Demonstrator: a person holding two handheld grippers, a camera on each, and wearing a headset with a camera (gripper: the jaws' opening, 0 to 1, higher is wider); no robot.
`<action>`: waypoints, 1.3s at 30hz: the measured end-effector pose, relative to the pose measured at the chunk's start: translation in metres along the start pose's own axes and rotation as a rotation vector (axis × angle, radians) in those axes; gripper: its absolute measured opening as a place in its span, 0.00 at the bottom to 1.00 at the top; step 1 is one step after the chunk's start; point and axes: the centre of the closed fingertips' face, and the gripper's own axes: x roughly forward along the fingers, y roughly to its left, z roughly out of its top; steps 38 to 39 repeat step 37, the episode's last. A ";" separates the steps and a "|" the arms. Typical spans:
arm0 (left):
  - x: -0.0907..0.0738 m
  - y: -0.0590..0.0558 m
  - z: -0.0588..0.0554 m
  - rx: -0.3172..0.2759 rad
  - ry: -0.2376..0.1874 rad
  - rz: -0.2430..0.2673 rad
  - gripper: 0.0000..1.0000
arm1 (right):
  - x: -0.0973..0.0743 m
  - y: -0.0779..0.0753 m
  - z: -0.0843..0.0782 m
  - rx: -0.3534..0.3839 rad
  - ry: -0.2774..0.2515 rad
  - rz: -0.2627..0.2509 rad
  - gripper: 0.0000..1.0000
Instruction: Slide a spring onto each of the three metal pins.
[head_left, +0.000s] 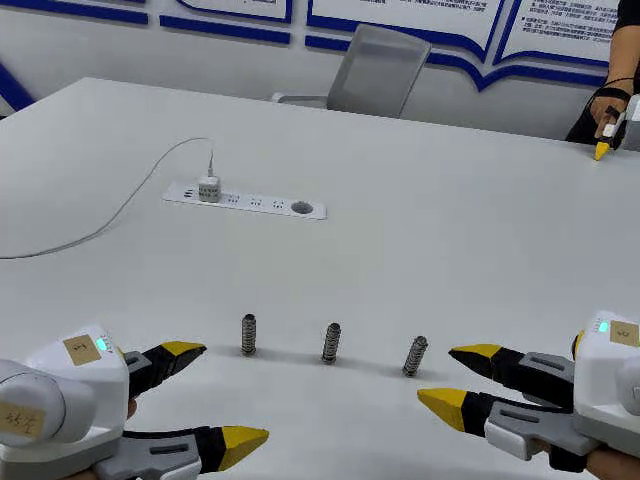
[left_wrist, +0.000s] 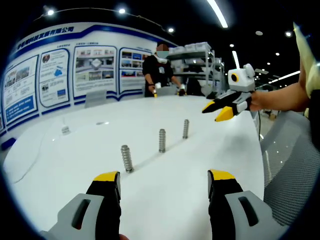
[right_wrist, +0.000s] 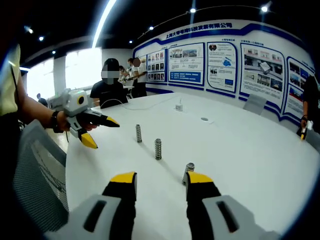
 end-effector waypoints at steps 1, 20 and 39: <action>0.000 0.000 0.000 0.000 0.000 0.000 0.72 | 0.000 -0.001 -0.003 0.003 0.003 0.003 0.41; -0.003 0.000 -0.001 -0.007 -0.004 0.009 0.72 | 0.007 0.007 -0.025 0.011 0.041 0.052 0.54; -0.004 0.000 0.000 -0.007 -0.005 0.013 0.72 | 0.006 0.007 -0.022 0.024 0.030 0.049 0.56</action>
